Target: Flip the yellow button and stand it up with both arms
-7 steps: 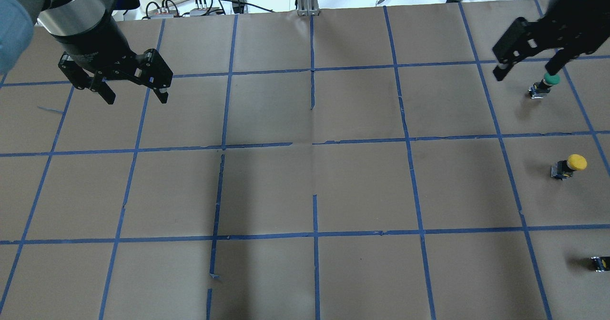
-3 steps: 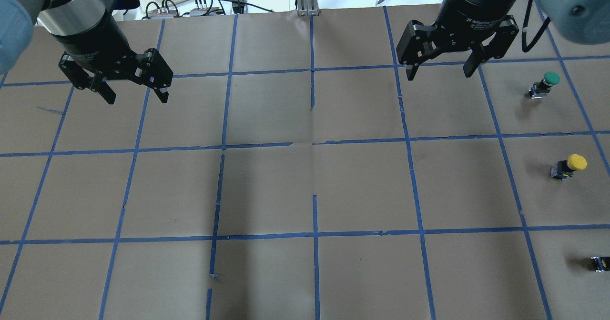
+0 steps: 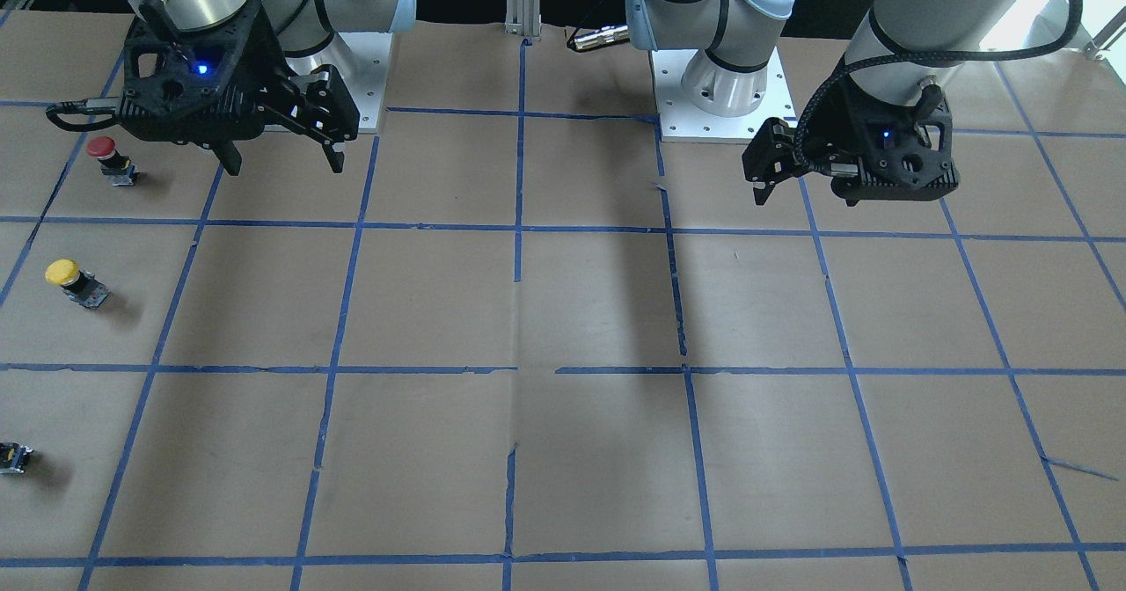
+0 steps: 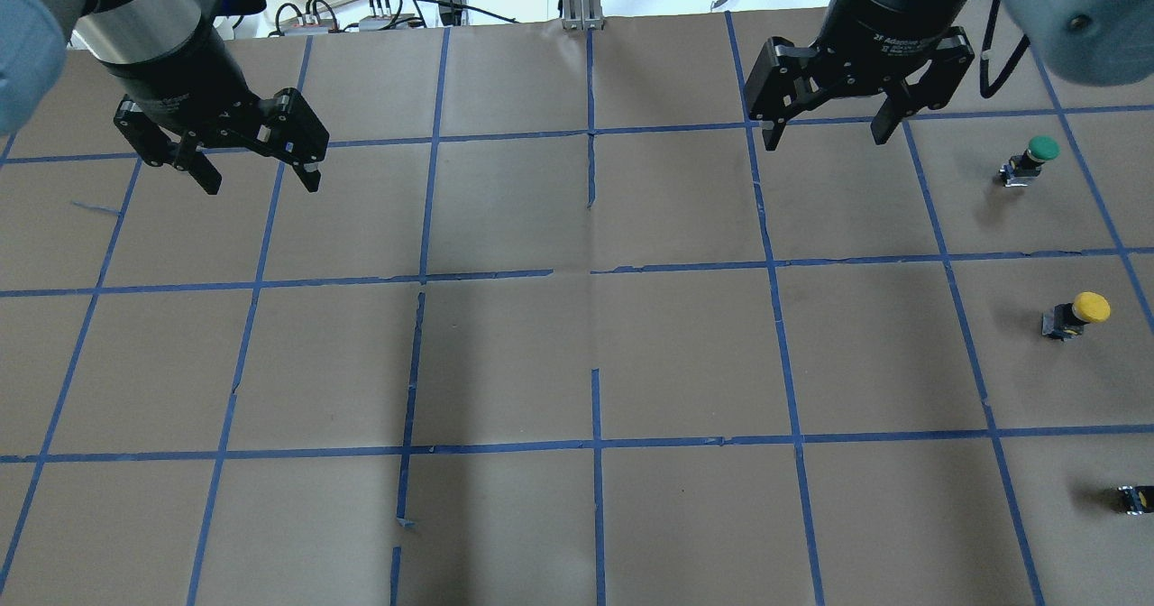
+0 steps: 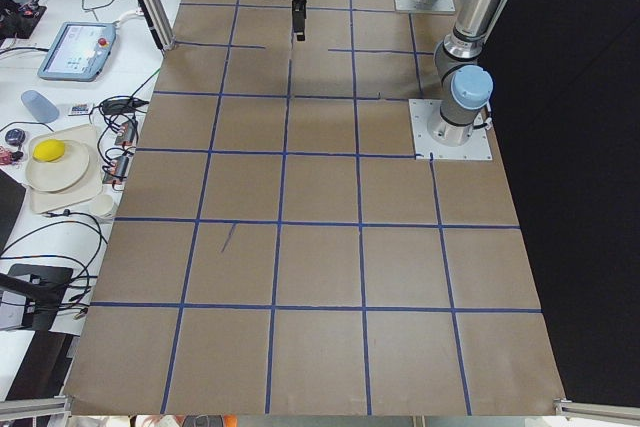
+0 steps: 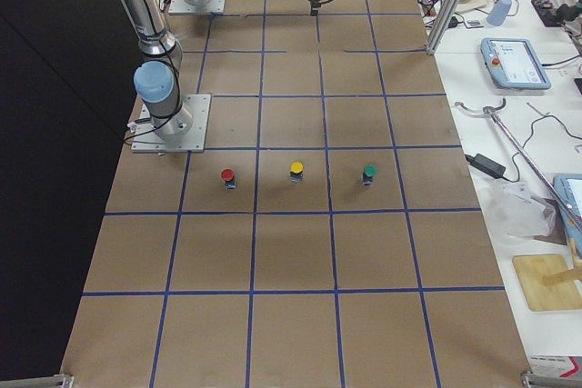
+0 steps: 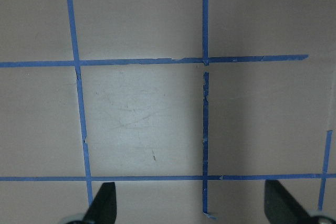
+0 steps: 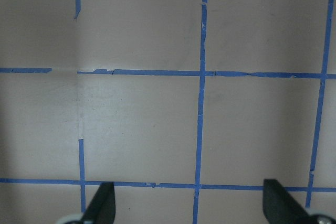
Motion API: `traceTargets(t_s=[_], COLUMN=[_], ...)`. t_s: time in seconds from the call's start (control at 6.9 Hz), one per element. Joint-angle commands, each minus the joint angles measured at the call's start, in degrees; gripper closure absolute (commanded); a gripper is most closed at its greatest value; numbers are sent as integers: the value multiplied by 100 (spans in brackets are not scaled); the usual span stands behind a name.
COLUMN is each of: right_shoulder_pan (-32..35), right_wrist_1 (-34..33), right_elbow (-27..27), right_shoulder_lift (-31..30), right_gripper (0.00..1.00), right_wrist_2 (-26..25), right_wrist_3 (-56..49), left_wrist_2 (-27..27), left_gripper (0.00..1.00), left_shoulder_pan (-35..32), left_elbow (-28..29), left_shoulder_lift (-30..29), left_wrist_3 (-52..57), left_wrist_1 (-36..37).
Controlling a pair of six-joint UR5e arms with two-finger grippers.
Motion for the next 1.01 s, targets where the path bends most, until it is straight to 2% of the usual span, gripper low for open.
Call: traceTargets(t_s=[0.0,0.87], right_shoulder_pan=[1,1], right_wrist_1=[-1,8], right_elbow=[-2,6], right_shoulder_lift=[0,-26], right_gripper=[1,1], right_wrist_2=[-19,-28], right_wrist_3=[-8,-8], left_wrist_2=[-1,-36], left_gripper=[0,0], left_shoulder_pan=[0,-61], left_elbow=[0,17], left_shoulder_lift=[-9,17], left_wrist_3=[24,-64], left_wrist_1=[14,23])
